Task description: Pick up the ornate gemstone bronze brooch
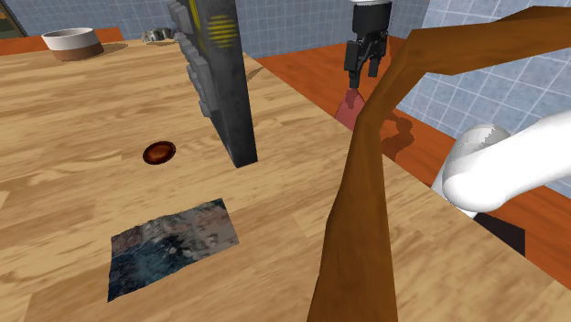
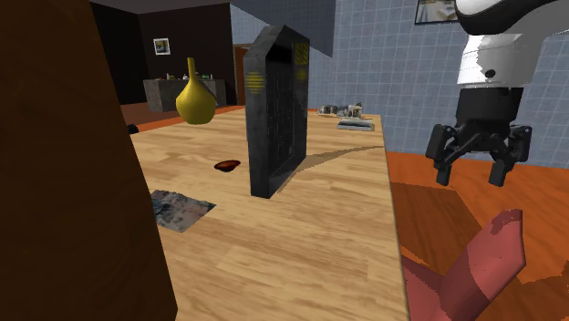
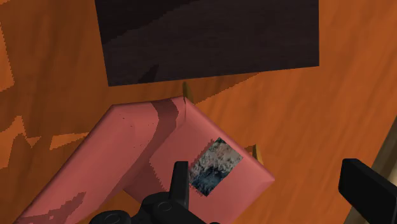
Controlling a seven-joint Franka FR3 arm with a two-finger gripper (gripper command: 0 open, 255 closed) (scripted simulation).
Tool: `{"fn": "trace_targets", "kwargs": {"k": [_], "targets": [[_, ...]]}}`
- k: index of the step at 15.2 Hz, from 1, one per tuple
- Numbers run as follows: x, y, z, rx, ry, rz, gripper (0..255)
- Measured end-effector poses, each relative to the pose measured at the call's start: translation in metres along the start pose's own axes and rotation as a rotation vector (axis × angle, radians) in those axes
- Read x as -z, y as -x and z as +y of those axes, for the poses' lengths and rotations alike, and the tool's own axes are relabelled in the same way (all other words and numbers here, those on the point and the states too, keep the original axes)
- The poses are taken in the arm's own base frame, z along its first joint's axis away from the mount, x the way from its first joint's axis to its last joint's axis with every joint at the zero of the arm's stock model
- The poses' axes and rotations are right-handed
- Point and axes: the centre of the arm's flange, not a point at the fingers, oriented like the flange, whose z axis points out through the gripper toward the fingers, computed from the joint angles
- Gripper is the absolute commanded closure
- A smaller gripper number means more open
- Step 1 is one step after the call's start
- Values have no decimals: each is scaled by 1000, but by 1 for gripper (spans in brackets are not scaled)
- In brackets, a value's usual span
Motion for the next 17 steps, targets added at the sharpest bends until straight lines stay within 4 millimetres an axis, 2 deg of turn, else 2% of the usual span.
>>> {"fn": "trace_targets", "kwargs": {"k": [1, 3, 5, 8, 12, 17], "targets": [[0, 0, 0, 0, 0, 0, 0], [0, -4, -13, -1, 0, 1, 0], [1, -15, -40, -1, 0, 2, 0], [5, -16, -75, -3, 1, 5, 0], [6, -38, -127, -6, 0, 8, 0], [11, -52, -187, -9, 0, 11, 0]]}}
